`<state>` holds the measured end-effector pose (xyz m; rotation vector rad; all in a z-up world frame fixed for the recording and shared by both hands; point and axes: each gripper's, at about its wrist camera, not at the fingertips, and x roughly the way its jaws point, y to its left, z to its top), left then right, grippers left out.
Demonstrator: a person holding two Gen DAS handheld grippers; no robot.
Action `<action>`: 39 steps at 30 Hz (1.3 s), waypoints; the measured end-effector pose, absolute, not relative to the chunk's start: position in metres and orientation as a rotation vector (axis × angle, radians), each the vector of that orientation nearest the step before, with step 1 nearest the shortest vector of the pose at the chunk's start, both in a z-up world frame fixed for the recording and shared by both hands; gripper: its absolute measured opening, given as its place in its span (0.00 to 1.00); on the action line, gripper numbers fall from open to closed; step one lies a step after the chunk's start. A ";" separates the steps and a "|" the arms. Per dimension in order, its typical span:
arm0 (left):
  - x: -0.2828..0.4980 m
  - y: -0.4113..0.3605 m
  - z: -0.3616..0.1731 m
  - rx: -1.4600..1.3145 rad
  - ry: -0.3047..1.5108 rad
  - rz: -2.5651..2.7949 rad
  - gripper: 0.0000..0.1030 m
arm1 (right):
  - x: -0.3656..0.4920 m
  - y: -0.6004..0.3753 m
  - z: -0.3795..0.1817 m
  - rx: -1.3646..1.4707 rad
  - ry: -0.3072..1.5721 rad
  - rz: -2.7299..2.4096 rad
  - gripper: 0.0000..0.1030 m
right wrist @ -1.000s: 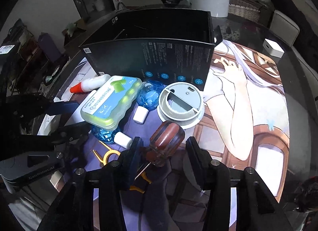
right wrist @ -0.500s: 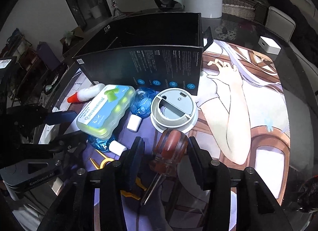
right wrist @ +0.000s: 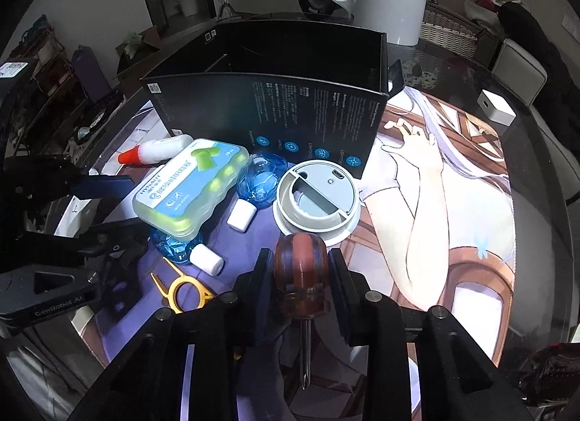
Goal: Organize rigid objects
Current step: 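Grasp the white block with left tool while right tool grasps the red screwdriver, then place the white block in the black box with left tool while right places screwdriver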
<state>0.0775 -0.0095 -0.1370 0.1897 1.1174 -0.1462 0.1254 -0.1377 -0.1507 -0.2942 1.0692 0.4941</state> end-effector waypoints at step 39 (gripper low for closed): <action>0.078 0.006 -0.021 0.028 0.758 -0.164 0.36 | 0.101 -0.129 -0.048 -0.171 0.715 0.640 0.26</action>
